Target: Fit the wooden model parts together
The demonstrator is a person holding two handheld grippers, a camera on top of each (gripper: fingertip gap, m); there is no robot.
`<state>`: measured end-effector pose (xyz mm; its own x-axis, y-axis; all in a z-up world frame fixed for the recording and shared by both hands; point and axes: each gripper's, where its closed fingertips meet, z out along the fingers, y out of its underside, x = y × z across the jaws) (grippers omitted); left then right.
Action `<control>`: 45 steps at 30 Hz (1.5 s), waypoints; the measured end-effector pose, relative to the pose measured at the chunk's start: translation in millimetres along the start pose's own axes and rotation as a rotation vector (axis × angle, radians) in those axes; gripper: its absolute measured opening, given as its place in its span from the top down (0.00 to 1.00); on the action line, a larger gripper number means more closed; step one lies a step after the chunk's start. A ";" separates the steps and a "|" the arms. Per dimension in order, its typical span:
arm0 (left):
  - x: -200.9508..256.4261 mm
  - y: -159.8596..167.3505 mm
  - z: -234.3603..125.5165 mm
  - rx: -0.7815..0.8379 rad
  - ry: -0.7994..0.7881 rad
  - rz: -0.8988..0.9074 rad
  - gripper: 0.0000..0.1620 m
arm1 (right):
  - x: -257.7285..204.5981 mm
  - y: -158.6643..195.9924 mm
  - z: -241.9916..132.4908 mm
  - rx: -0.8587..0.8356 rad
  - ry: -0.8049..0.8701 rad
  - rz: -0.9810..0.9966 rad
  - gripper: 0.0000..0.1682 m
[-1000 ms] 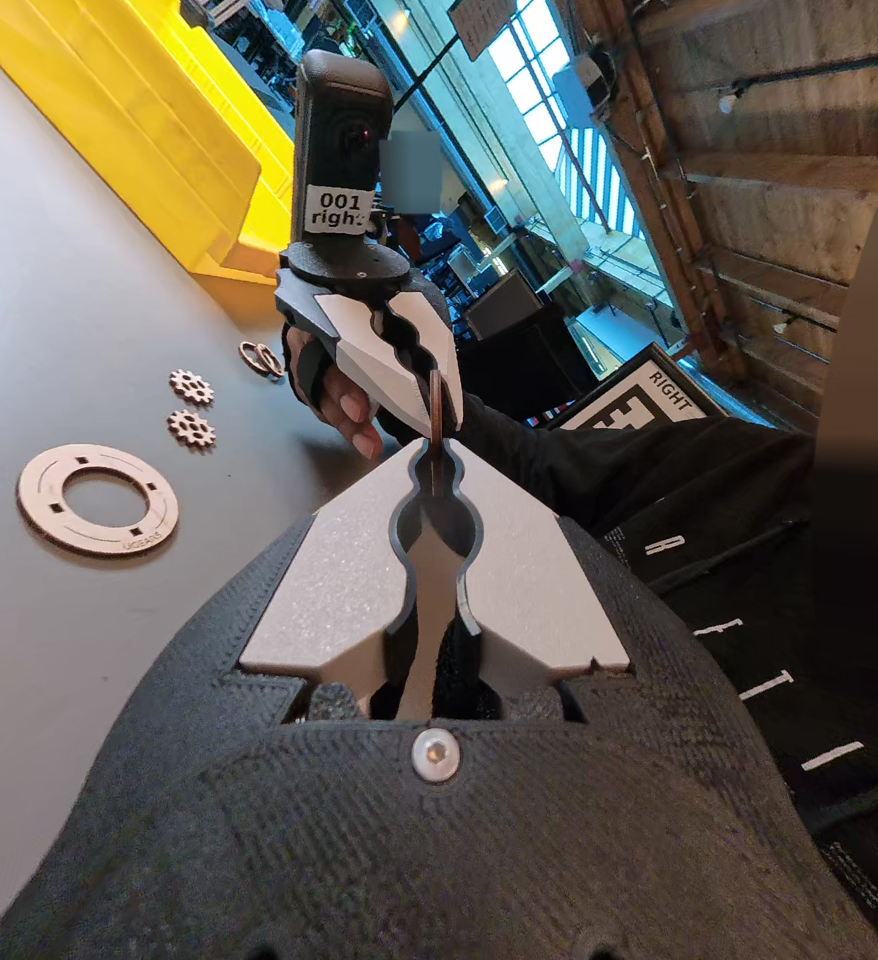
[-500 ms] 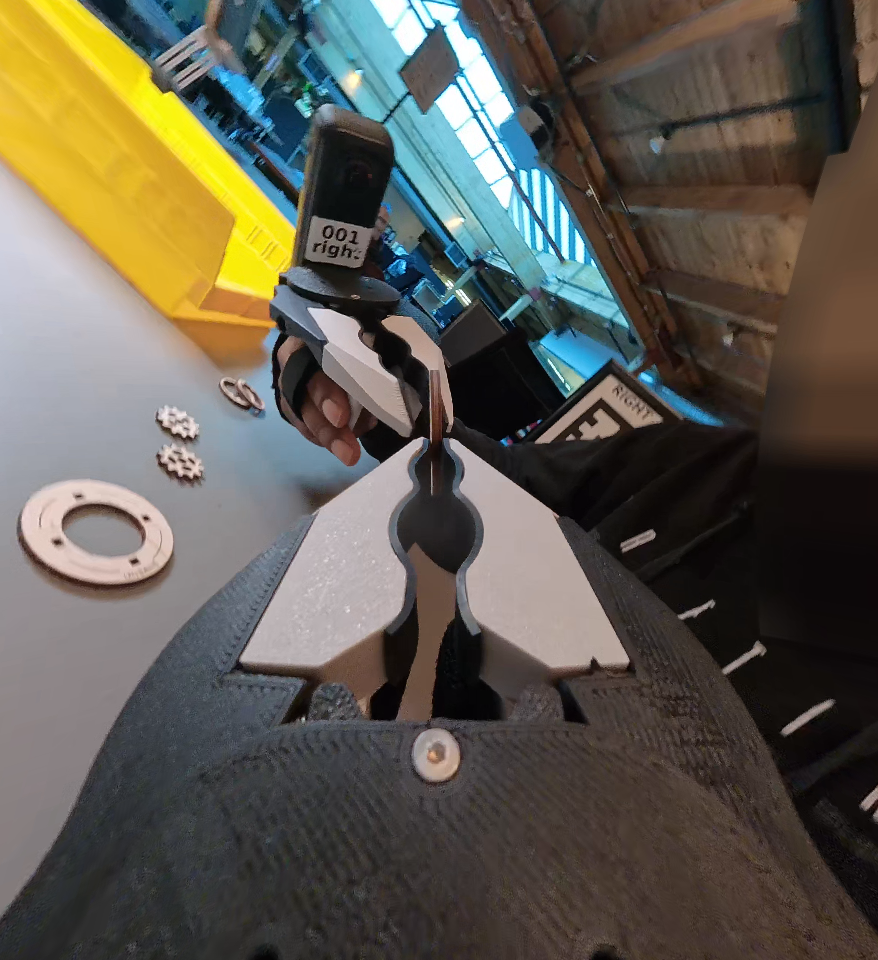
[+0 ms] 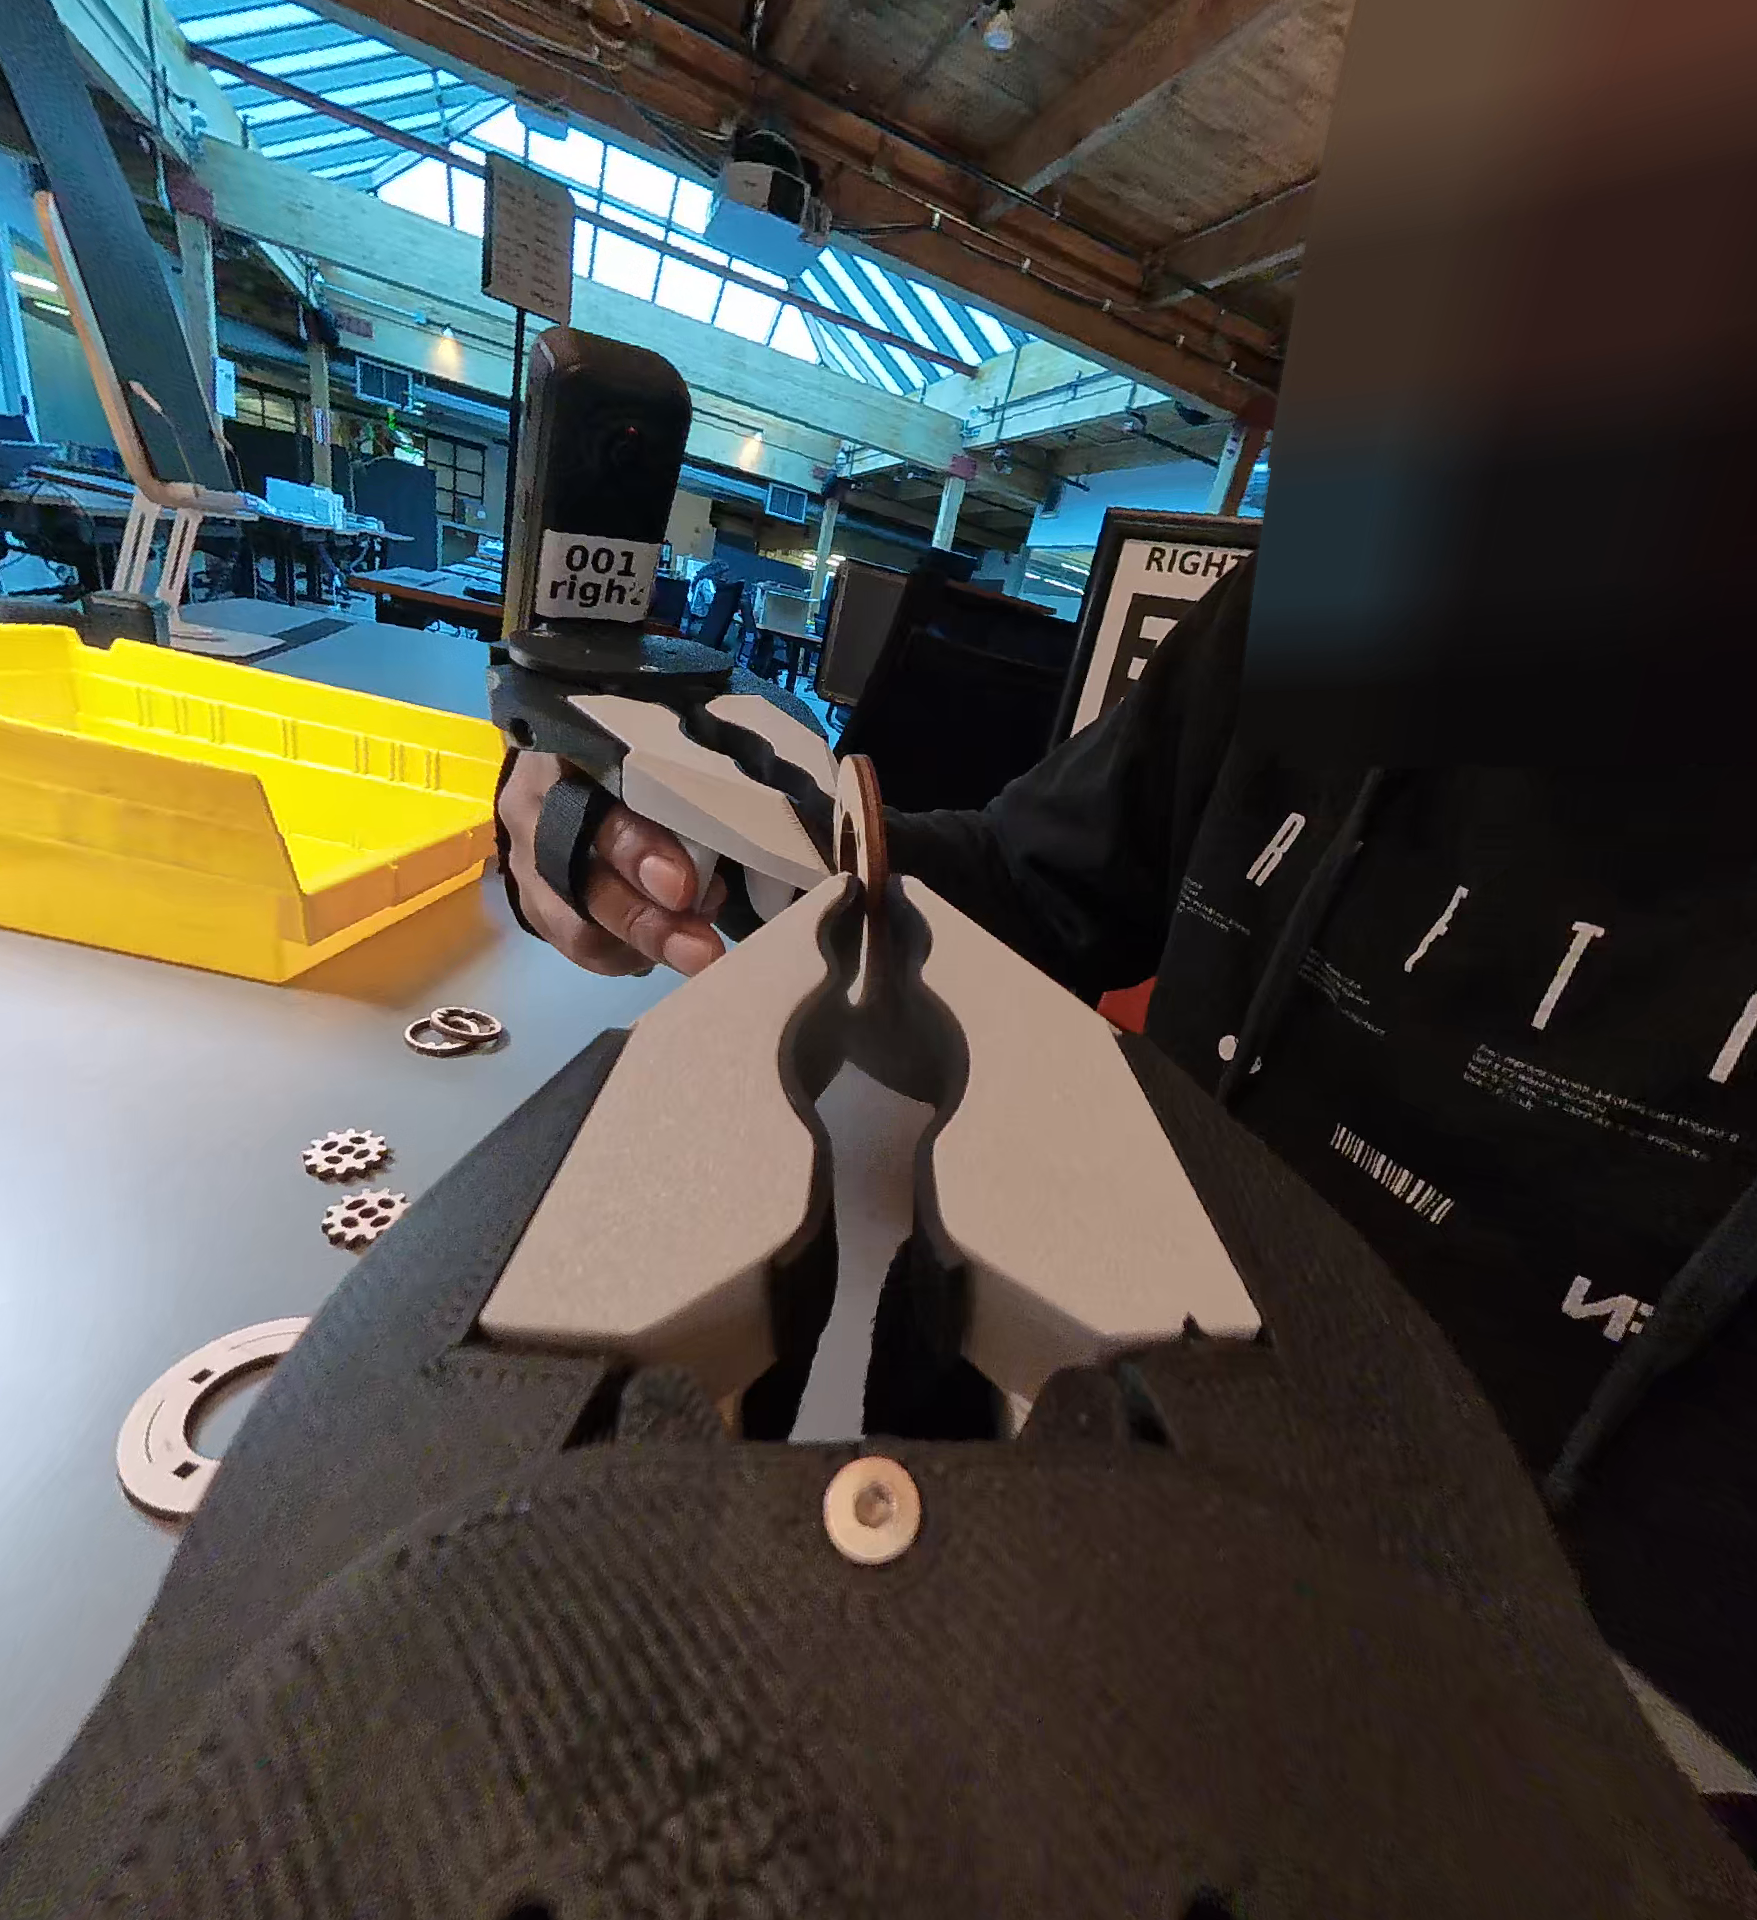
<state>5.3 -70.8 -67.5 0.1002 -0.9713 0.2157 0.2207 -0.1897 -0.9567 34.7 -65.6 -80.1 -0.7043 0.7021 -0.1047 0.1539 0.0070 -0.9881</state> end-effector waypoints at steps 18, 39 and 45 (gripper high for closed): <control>-72.5 5.6 -15.9 0.062 -0.338 -0.565 0.99 | 63.0 28.8 -23.0 -0.016 0.265 0.233 0.92; -106.2 28.1 -33.5 0.166 -0.484 -0.826 0.99 | 104.3 45.9 -10.5 -0.442 0.752 -0.494 0.67; -105.3 27.4 -30.5 0.168 -0.473 -0.816 0.98 | 103.8 45.4 -12.4 -0.378 0.723 -0.379 0.69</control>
<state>-28.8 22.0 -122.5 0.2275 -0.3830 0.8953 0.5284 -0.7237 -0.4439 -22.8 16.5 -134.4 -0.1661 0.8808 0.4434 0.3080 0.4734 -0.8252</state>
